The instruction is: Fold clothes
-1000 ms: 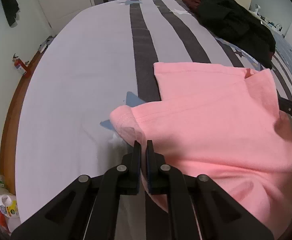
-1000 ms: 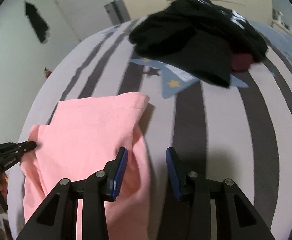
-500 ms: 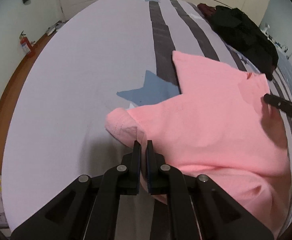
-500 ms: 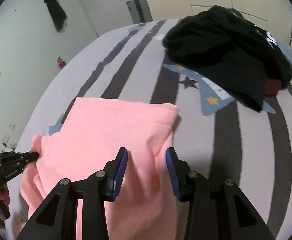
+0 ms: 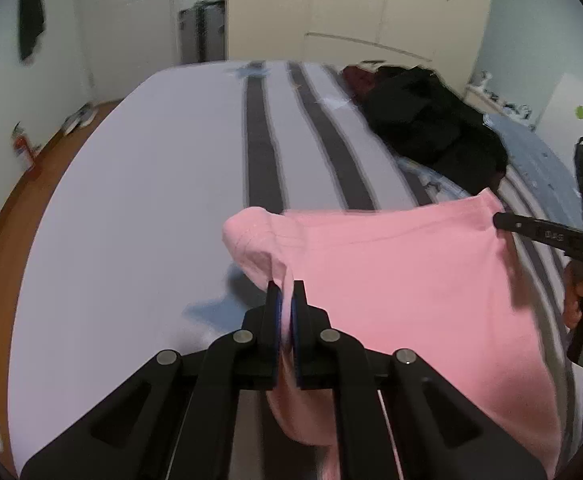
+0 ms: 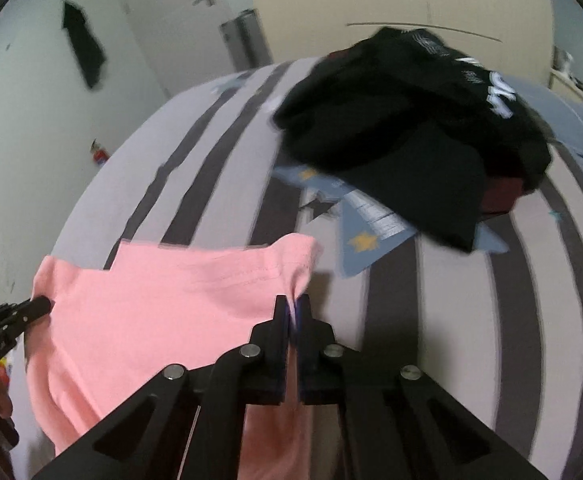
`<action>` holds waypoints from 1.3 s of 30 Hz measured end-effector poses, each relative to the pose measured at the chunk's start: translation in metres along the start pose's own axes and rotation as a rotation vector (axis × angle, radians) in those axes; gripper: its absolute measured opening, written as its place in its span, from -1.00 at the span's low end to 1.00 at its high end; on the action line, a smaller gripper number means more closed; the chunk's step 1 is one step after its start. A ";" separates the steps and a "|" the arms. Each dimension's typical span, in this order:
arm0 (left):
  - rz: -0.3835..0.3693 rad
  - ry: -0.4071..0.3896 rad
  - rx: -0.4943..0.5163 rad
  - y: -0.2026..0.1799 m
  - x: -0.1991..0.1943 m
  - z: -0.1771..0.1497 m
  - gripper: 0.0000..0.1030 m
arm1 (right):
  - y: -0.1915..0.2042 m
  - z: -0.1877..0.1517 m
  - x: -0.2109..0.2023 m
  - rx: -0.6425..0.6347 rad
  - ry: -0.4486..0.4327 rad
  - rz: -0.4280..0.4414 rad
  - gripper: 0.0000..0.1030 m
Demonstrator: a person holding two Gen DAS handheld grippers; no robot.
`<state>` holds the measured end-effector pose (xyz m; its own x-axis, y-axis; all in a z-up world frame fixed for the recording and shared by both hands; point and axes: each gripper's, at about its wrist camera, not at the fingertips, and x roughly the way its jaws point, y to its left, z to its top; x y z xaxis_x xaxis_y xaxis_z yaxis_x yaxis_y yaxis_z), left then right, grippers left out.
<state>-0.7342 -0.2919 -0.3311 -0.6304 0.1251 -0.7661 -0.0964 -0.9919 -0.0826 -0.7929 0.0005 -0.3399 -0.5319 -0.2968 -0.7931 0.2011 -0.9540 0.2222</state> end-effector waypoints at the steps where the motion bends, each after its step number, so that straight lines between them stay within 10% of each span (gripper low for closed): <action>1: -0.003 -0.010 0.017 -0.007 0.001 0.005 -0.94 | -0.007 0.004 -0.002 0.010 -0.007 -0.005 -0.98; 13: 0.095 0.189 0.121 -0.037 0.077 0.021 -0.94 | -0.052 0.021 0.011 0.065 0.020 -0.137 -1.00; 16: 0.090 0.181 0.111 -0.028 0.074 0.016 -0.93 | -0.045 0.013 0.007 0.033 0.039 -0.082 -0.90; 20: 0.105 0.136 0.103 -0.026 0.061 0.015 -0.93 | -0.042 0.001 0.010 0.064 0.060 -0.021 -0.28; 27: 0.136 0.048 0.036 -0.014 0.030 0.004 -0.94 | -0.036 -0.009 0.028 0.079 0.086 -0.023 -0.25; 29: 0.123 0.081 0.020 -0.009 0.040 0.003 -0.93 | -0.035 -0.009 0.033 0.072 0.085 -0.042 -0.33; 31: 0.109 0.110 0.002 -0.005 0.050 0.003 -0.93 | -0.035 -0.007 0.036 0.064 0.088 -0.071 -0.99; 39: 0.033 0.065 0.037 -0.017 0.052 0.026 -0.94 | -0.032 0.005 0.026 -0.006 0.038 -0.128 -1.00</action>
